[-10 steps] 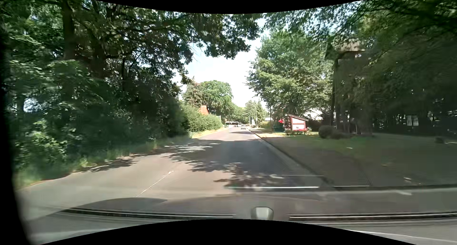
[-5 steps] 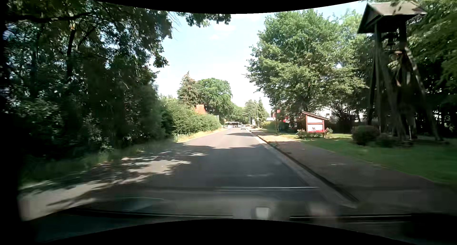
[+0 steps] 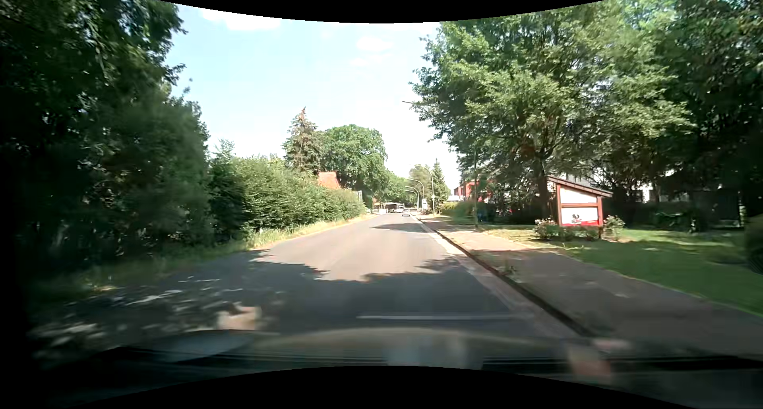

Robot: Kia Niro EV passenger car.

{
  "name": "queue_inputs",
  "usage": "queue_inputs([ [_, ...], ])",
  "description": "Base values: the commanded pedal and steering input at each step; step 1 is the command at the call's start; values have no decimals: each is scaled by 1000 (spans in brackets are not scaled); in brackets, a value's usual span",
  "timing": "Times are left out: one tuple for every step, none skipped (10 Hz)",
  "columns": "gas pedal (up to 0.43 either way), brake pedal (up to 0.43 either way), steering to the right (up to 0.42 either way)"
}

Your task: Follow the waypoints while adhering to traffic rules and regulations

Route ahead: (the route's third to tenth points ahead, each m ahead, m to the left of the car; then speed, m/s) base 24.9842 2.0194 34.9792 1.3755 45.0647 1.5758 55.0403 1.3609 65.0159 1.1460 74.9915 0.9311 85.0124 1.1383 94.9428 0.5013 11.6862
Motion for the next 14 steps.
queue_inputs([
  [169, 6, 4],
  [169, 6, 4],
  [169, 6, 4],
  [169, 6, 4],
  [169, 6, 4],
  [169, 6, 4],
  [169, 6, 4],
  [169, 6, 4],
  [169, 6, 4],
  [169, 6, 3],
  [169, 6, 1],
  [157, 6, -1],
  [157, 6, -2],
  [157, 6, -1],
])
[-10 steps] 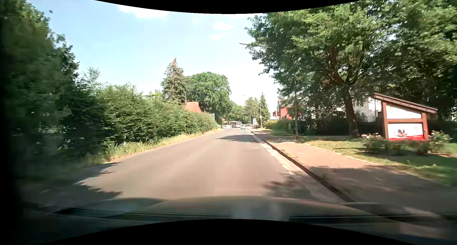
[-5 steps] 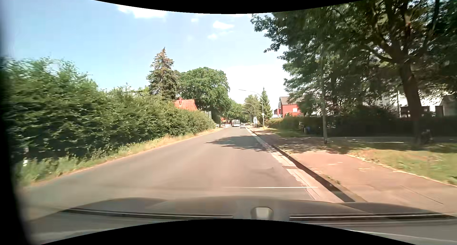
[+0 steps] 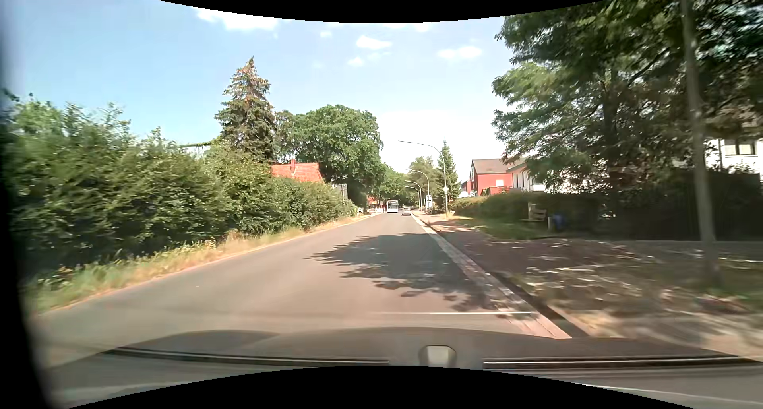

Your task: Follow the waypoints while adhering to traffic rules and regulations

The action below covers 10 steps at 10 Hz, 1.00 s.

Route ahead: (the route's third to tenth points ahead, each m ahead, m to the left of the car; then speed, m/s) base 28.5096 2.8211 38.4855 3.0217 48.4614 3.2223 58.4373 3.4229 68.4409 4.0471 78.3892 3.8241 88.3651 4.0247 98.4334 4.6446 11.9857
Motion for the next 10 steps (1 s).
queue_inputs([
  [157, 6, -1],
  [157, 6, 1],
  [157, 6, 3],
  [157, 6, 3],
  [157, 6, 3],
  [157, 6, 3],
  [157, 6, 3],
  [157, 6, 3],
  [157, 6, 3],
  [157, 6, 3],
])
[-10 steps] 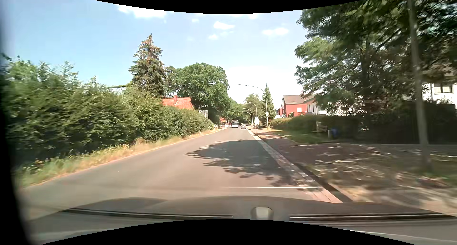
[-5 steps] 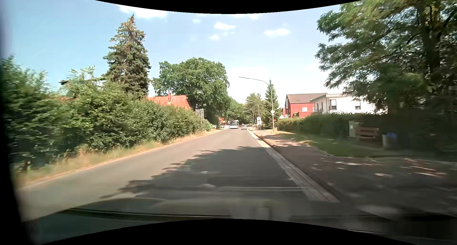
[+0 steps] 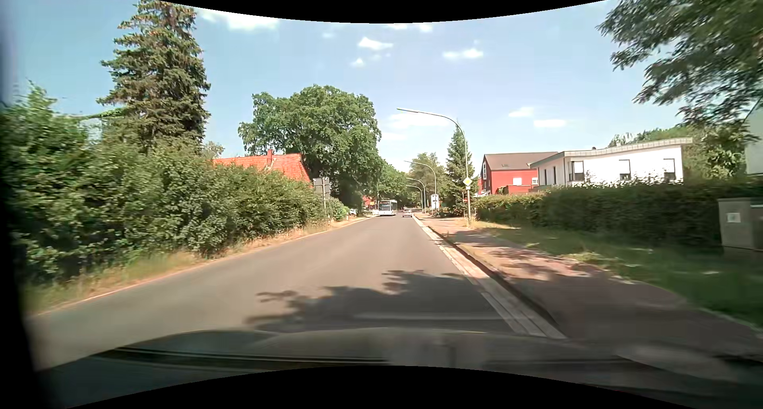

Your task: Follow the waypoints while adhering to traffic rules and regulations

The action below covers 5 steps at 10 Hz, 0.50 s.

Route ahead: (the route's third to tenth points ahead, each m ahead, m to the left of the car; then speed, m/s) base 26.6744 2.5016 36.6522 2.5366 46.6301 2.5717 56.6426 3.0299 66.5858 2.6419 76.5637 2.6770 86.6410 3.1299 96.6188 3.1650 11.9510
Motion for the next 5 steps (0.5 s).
queue_inputs([
  [157, 6, 3],
  [157, 6, 3],
  [157, 6, 3],
  [157, 6, 3],
  [157, 6, 3],
])
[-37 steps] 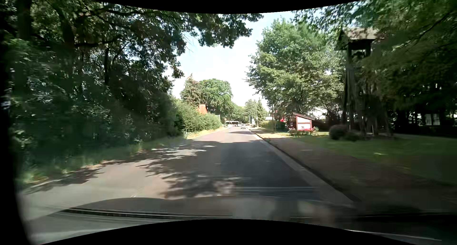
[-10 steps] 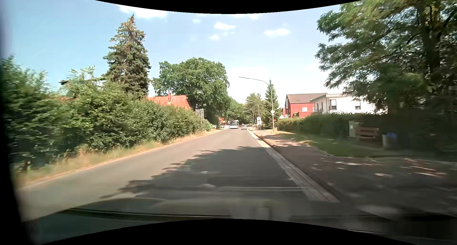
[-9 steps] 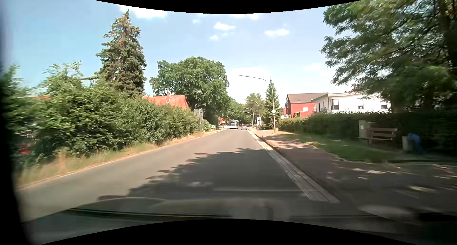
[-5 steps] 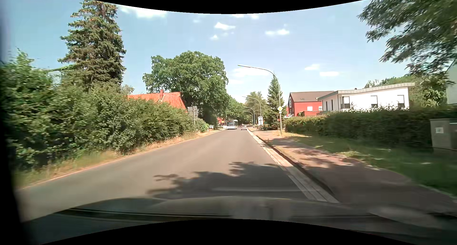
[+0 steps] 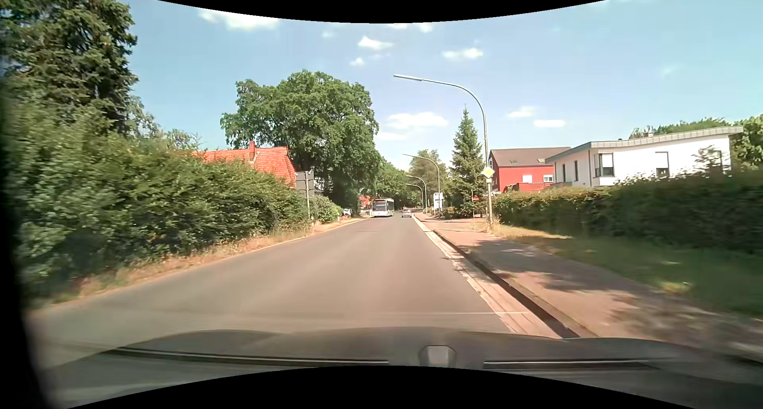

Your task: Follow the waypoints while adhering to traffic rules and regulations

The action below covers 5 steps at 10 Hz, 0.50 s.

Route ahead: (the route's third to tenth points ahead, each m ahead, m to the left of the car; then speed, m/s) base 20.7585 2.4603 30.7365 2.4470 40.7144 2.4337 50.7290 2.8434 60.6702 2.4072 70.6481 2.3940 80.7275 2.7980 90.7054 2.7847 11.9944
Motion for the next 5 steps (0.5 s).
queue_inputs([
  [157, 6, 3],
  [157, 6, 1],
  [157, 6, 0],
  [150, 6, 0],
  [150, 6, 0],
])
